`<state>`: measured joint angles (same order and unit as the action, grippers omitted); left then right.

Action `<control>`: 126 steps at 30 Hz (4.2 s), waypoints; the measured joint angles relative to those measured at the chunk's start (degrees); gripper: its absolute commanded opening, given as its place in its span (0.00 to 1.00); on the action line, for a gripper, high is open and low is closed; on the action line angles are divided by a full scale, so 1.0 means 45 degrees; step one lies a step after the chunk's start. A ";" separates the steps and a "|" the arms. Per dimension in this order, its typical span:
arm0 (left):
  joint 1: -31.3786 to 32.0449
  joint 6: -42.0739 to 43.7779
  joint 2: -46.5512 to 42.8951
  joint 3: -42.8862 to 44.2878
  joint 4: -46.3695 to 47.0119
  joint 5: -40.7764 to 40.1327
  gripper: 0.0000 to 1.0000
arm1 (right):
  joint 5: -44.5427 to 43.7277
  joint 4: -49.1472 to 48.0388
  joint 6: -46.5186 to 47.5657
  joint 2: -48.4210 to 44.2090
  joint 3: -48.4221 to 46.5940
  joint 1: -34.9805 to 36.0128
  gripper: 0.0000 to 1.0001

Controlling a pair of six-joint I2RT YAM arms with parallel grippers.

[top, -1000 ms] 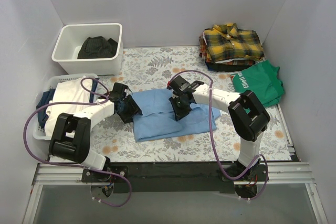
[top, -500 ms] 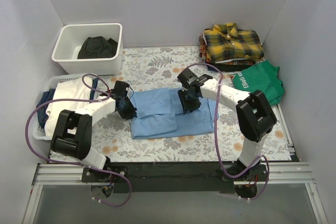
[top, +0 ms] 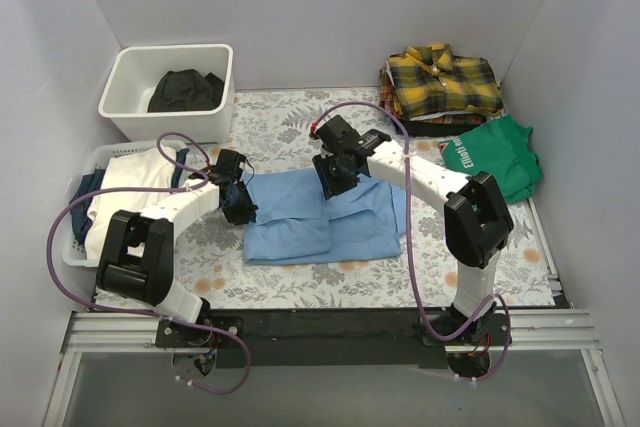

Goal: Fold and stack the long sleeve shirts
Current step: Fold the shirt

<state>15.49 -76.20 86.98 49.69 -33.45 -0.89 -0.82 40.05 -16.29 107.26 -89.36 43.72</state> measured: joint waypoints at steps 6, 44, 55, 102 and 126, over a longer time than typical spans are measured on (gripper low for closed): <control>0.0000 0.0296 -0.0029 0.0199 -0.0204 0.0005 0.00 | 0.1039 -0.0325 0.0185 0.1035 0.0024 0.0495 0.34; 0.0000 0.1083 -0.1005 0.2875 -0.2297 0.0466 0.00 | 0.3963 -0.1409 0.1370 0.0714 0.1841 0.1661 0.22; 0.0000 0.1083 -0.1093 0.2866 -0.2492 0.0563 0.00 | 0.4274 -0.1117 0.1549 0.2025 0.1549 0.2147 0.21; 0.0000 0.2079 -0.2113 0.3429 -0.2798 0.1647 0.00 | 0.2424 -0.1171 -0.0452 0.4061 -0.3196 -0.0787 0.31; 0.4498 0.1744 0.0899 0.6873 -0.3152 0.0257 0.02 | 0.0214 -0.1049 -0.1409 -0.1928 0.2535 -0.3225 0.30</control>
<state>35.73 -68.36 91.02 80.62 -47.64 0.27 0.14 35.33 -22.63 98.59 -77.95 29.21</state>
